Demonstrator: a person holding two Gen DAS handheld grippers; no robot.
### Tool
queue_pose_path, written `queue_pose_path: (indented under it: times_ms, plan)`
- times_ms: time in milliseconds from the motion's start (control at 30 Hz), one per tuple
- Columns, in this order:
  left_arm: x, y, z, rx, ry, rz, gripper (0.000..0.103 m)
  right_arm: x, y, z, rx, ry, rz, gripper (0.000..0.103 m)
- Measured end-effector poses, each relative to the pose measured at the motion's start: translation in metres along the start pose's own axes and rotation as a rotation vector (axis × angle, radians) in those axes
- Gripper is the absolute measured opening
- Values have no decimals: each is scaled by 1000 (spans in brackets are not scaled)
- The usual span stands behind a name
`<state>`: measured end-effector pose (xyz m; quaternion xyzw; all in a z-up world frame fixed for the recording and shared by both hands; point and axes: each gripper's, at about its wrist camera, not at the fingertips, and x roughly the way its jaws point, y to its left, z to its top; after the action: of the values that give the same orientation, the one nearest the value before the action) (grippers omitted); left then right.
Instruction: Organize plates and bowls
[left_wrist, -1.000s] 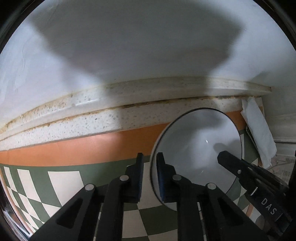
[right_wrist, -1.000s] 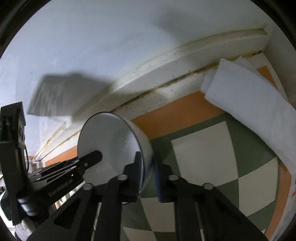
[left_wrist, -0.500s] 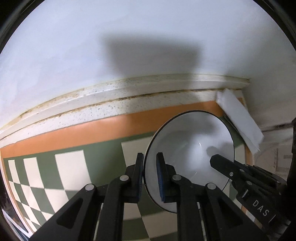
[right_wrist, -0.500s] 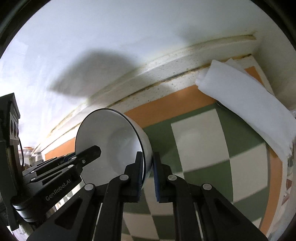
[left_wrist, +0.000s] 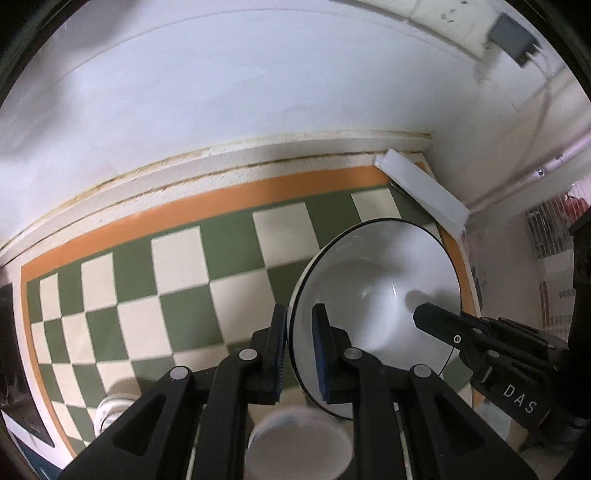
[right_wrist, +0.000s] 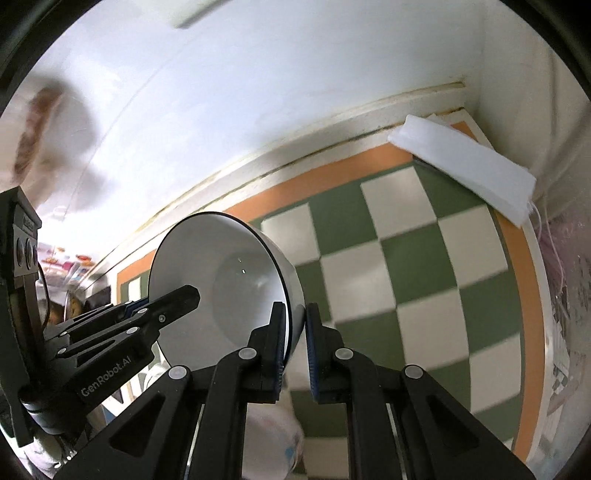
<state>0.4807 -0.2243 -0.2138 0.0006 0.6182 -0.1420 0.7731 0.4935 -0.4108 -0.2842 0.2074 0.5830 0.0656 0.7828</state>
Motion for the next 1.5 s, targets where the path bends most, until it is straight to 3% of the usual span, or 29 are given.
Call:
queue_pose_path:
  times_ms: [233,567,1167,1500]
  plan:
    - [-29,13,-55,-10,-10,-10,12,-29,25,-65,-22,3,12,12]
    - [-27,31,-113,-29,32,7,12,-13,39,-132,-34,62,22,12]
    - [34,30,-150,-24,157,43,12,42,12,-167,0,166,-19,12]
    - [43,32,-151,0,164,79,12,56,11,-163,9,190,-20,13]
